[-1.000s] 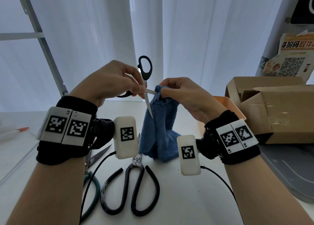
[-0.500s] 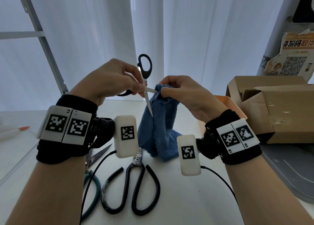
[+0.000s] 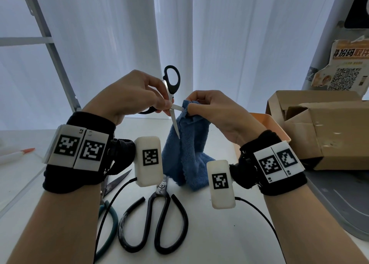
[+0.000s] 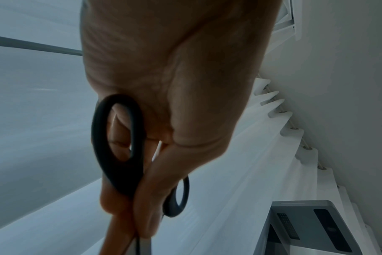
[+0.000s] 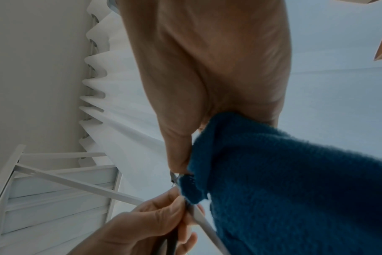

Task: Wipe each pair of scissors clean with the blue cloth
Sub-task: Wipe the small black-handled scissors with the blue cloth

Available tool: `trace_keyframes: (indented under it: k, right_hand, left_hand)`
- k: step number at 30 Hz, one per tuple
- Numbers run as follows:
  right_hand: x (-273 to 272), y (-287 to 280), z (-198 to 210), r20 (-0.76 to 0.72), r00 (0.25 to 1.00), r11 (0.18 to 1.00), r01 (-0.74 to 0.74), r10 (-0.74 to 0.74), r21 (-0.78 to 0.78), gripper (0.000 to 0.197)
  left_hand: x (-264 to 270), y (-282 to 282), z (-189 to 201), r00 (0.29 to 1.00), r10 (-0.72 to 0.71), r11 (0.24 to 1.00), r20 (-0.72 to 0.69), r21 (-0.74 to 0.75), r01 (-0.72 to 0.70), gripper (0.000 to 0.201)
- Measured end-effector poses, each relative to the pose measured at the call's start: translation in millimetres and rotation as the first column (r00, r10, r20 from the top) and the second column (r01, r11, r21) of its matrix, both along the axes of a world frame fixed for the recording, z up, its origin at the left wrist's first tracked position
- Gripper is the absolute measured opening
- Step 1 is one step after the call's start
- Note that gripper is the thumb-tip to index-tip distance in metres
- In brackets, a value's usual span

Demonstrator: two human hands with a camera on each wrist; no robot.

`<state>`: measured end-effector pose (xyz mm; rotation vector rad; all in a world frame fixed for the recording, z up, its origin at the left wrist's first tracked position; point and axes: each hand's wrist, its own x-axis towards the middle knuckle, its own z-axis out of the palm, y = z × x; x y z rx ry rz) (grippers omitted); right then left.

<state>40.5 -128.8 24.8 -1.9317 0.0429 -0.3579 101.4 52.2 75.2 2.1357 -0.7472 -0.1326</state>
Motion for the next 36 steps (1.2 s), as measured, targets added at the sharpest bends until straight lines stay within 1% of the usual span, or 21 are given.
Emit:
trace_keyframes:
  k: [3, 8, 12, 17, 22, 26, 30, 32, 34, 35, 36]
  right_hand:
    - [-2.2, -2.1, 1.0, 0.009, 1.000, 1.000, 0.001, -0.001, -0.023, 0.009]
    - [-2.1, -1.0, 1.2, 0.009, 1.000, 1.000, 0.005, -0.005, 0.010, 0.005]
    - [-2.2, -2.7, 1.4, 0.007, 1.000, 1.000, -0.009, 0.009, -0.005, 0.010]
    - [-1.6, -2.7, 0.6, 0.001, 1.000, 0.999, -0.008, 0.008, 0.031, 0.006]
    - [-2.3, -5.7, 1.1, -0.016, 1.000, 1.000, -0.024, 0.024, 0.014, 0.019]
    - [-0.8, -5.0, -0.7, -0.003, 1.000, 1.000, 0.002, -0.002, 0.023, 0.009]
    - [0.4, -7.7, -0.3, -0.015, 0.999, 0.999, -0.028, 0.029, 0.038, 0.012]
    - [0.4, -9.9, -0.5, -0.018, 1.000, 1.000, 0.013, -0.013, 0.018, 0.014]
    - [0.4, -13.7, -2.0, 0.023, 0.990, 0.990, 0.140, -0.140, -0.004, 0.016]
    - [0.6, -16.4, -2.8, 0.059, 0.976, 0.978, 0.209, -0.210, 0.015, 0.016]
    - [0.1, -18.8, -2.8, 0.089, 0.963, 0.966, 0.248, -0.254, 0.067, 0.016]
  left_hand:
    - [0.3, 0.9, 0.1, 1.000, 0.005, 1.000, -0.001, -0.008, -0.005, 0.006]
    - [0.9, 1.4, 0.2, 1.000, 0.000, 1.000, -0.011, -0.009, 0.000, 0.009]
    - [2.4, 3.2, -0.1, 1.000, 0.002, 1.000, -0.008, 0.000, -0.002, 0.009]
    - [4.3, 4.9, 0.0, 1.000, -0.003, 1.000, -0.009, -0.010, 0.003, 0.009]
    - [6.9, 7.0, -0.9, 1.000, -0.001, 1.000, -0.001, -0.009, 0.001, 0.009]
    - [9.2, 8.7, -0.7, 1.000, -0.001, 1.000, -0.011, -0.016, 0.001, 0.009]
    - [9.9, 10.3, -1.4, 1.000, -0.025, 1.000, -0.016, -0.011, 0.025, 0.010]
    - [10.0, 10.5, -1.8, 0.999, -0.033, 0.999, -0.009, -0.009, 0.033, 0.008]
    - [10.6, 12.7, -1.9, 0.999, -0.033, 0.999, 0.012, -0.003, 0.033, 0.005]
    - [11.2, 14.5, -1.7, 0.999, -0.044, 0.999, 0.022, 0.003, 0.044, 0.005]
    - [11.3, 16.5, -1.3, 0.997, -0.069, 0.998, 0.028, 0.012, 0.068, 0.006]
